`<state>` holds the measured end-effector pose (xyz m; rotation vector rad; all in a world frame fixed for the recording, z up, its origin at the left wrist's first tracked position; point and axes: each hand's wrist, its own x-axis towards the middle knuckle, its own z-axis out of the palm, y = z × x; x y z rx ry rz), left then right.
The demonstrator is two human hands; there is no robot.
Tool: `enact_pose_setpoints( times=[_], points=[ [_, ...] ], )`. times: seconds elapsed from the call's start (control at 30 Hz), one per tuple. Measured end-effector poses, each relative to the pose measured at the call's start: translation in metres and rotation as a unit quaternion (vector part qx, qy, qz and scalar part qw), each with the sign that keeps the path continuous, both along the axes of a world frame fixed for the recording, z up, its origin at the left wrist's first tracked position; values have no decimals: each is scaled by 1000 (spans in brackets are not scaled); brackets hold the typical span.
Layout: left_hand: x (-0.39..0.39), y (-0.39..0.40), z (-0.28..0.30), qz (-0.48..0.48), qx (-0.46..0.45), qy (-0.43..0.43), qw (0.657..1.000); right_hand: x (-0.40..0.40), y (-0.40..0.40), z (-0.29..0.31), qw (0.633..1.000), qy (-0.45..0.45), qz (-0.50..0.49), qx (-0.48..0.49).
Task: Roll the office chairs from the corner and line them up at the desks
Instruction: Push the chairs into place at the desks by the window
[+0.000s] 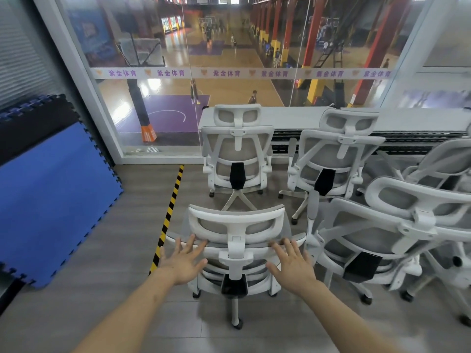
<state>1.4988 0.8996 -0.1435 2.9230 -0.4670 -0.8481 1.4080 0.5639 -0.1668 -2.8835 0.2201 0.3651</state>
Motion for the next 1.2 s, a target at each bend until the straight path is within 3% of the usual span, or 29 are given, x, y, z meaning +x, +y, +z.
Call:
enact_pose_setpoints(
  times=[0.37, 1.2],
  points=[
    [35, -2, 4, -15, 25, 8, 1000, 19, -3, 13, 997, 64, 32, -21],
    [6, -39, 3, 12, -19, 30, 999, 28, -41, 5, 999, 45, 13, -4]
  ],
)
